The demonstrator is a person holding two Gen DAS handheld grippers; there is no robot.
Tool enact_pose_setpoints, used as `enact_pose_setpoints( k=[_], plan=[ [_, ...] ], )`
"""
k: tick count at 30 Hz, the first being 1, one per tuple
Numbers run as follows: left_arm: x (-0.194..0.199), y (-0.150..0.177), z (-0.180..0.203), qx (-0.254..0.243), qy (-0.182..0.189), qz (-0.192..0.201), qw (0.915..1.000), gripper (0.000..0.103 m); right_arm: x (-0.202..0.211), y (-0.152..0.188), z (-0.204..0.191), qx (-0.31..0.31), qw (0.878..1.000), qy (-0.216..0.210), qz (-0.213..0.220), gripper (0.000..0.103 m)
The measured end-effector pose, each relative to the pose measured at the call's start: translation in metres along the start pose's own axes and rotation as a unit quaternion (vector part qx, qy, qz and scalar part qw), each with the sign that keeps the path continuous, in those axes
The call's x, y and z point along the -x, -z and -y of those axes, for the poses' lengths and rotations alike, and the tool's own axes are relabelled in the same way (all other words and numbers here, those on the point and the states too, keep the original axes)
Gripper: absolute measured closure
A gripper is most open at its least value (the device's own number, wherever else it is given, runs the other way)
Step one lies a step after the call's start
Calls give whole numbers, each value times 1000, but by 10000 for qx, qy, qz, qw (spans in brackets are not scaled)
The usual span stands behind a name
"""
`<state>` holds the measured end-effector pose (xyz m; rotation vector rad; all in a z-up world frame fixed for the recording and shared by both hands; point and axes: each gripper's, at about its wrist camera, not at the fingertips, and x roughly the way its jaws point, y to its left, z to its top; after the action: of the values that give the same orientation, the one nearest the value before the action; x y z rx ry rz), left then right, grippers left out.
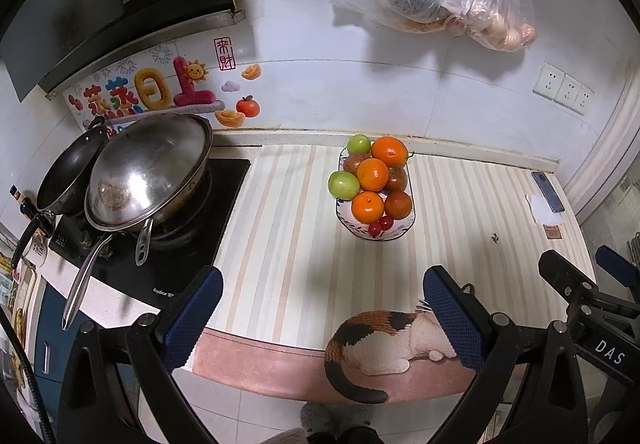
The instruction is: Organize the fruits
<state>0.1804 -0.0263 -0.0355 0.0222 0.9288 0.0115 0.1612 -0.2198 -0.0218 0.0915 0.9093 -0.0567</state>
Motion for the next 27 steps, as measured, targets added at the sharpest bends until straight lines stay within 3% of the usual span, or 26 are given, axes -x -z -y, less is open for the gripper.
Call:
enact_pose_setpoints(
  k=[27],
  plan=[
    [3,1,6,-5,24,-8,10000,0,4,3,0,-8,10000,-3,6,0]
  ],
)
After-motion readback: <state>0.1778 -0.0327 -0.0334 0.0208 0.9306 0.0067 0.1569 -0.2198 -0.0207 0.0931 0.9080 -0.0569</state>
